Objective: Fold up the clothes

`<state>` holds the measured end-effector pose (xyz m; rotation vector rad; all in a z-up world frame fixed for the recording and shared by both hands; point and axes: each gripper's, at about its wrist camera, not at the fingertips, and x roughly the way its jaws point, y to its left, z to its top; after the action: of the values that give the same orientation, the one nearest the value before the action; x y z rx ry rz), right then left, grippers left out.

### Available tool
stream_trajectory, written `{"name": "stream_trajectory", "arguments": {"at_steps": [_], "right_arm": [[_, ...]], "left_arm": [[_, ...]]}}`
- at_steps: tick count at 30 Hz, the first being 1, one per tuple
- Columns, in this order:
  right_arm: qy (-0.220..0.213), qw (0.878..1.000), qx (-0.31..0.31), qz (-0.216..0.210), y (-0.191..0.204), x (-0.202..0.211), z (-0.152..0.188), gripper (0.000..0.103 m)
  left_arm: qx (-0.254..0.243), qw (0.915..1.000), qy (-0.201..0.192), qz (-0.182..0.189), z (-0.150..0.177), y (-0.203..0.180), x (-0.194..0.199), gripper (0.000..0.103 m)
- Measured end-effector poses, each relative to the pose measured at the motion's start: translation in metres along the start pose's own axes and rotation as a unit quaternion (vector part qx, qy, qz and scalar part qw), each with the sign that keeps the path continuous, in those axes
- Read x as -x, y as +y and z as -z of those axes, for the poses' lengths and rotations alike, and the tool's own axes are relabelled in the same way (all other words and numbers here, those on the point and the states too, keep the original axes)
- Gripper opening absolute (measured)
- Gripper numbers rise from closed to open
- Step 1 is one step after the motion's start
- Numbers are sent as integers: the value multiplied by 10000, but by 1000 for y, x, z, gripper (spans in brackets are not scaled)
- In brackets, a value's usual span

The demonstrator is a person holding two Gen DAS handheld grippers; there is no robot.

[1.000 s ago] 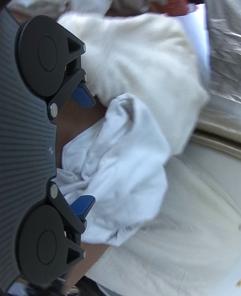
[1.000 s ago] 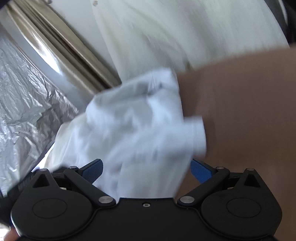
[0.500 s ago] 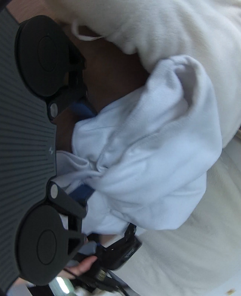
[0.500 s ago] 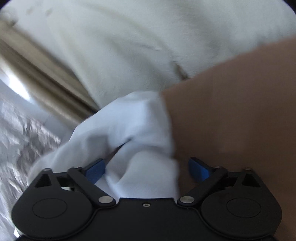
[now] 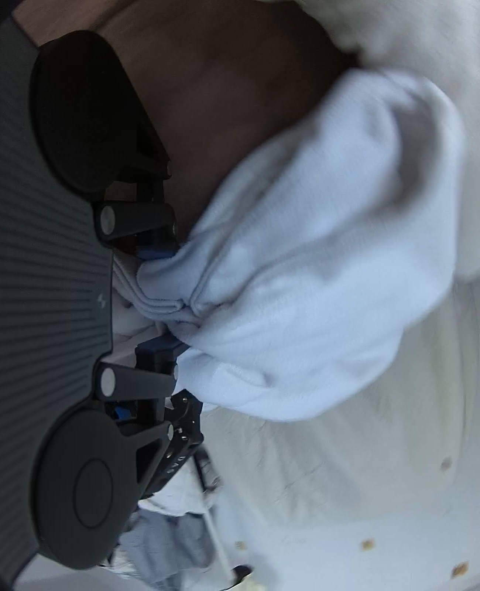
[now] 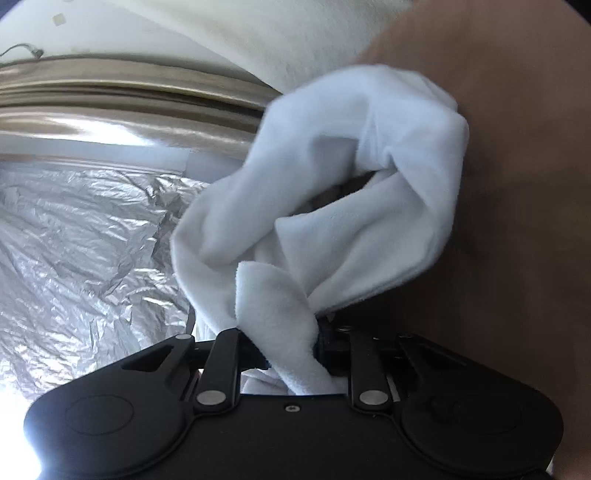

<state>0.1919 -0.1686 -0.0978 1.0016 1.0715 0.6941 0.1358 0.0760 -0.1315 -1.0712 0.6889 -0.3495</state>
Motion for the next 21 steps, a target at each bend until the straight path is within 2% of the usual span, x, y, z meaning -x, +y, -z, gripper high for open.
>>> {"name": "stream_trajectory", "arguments": {"at_steps": [4, 8, 12, 15, 20, 21], "right_arm": [[-36, 9995, 303, 8, 24, 20, 0, 24], [-206, 9969, 690, 330, 51, 54, -1, 24], [-339, 9952, 783, 476, 58, 88, 1, 24], [-341, 9935, 870, 657, 61, 107, 4, 24], [-223, 9859, 1212, 1131, 76, 130, 14, 24], [-173, 9831, 1336, 1239, 82, 134, 17, 24]], "left_arm": [[-515, 9983, 27, 266, 6, -33, 0, 37], [-1310, 9906, -156, 349, 23, -76, -3, 34], [-2184, 9748, -336, 291, 51, -114, -7, 34], [-2789, 9584, -503, 338, 72, -144, 15, 34], [-2901, 9539, -291, 709, 94, -164, 29, 34], [-3064, 9491, -250, 685, 101, -170, 31, 34]]}}
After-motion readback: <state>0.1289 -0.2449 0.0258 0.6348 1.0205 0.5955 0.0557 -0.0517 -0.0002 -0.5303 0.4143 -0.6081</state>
